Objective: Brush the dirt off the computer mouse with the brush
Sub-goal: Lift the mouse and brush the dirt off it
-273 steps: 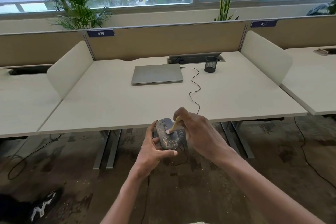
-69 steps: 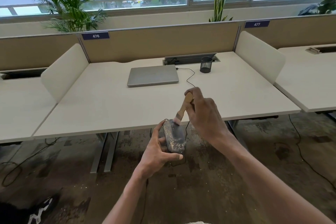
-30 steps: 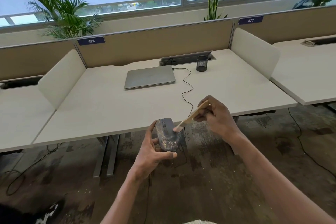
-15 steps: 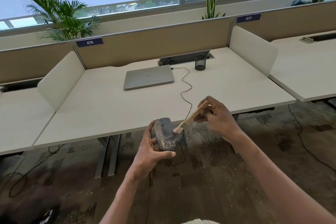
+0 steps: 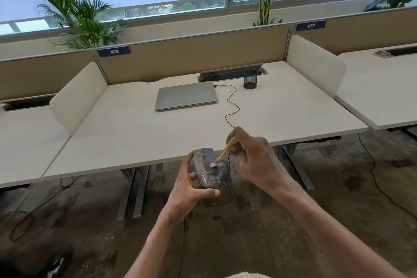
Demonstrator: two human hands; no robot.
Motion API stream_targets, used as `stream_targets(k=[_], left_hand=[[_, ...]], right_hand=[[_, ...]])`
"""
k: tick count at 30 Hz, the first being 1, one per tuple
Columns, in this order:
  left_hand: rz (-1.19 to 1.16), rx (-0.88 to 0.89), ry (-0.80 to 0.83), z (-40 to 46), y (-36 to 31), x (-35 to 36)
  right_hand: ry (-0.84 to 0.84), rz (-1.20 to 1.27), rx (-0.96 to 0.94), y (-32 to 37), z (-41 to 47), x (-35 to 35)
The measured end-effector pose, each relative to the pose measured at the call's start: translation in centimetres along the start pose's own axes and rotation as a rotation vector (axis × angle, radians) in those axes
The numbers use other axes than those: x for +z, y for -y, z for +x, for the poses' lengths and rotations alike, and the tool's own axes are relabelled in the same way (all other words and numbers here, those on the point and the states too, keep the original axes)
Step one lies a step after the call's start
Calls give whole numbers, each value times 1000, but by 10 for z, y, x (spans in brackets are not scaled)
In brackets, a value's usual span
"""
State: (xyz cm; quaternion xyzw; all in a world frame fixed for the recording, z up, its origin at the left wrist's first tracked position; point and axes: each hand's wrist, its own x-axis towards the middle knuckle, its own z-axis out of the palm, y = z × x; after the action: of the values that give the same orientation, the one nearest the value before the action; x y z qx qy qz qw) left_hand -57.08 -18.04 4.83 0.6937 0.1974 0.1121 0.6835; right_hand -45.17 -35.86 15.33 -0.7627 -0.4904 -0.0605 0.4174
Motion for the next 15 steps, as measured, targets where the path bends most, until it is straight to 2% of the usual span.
stream_targets(k=[4, 11, 15], left_hand=[[13, 8, -29, 2, -2, -2], [-15, -5, -30, 3, -5, -5], [-19, -15, -31, 4, -3, -4]], right_hand=[[-65, 12, -44, 3, 15, 0], [42, -15, -59, 6, -1, 7], [2, 19, -19, 3, -2, 3]])
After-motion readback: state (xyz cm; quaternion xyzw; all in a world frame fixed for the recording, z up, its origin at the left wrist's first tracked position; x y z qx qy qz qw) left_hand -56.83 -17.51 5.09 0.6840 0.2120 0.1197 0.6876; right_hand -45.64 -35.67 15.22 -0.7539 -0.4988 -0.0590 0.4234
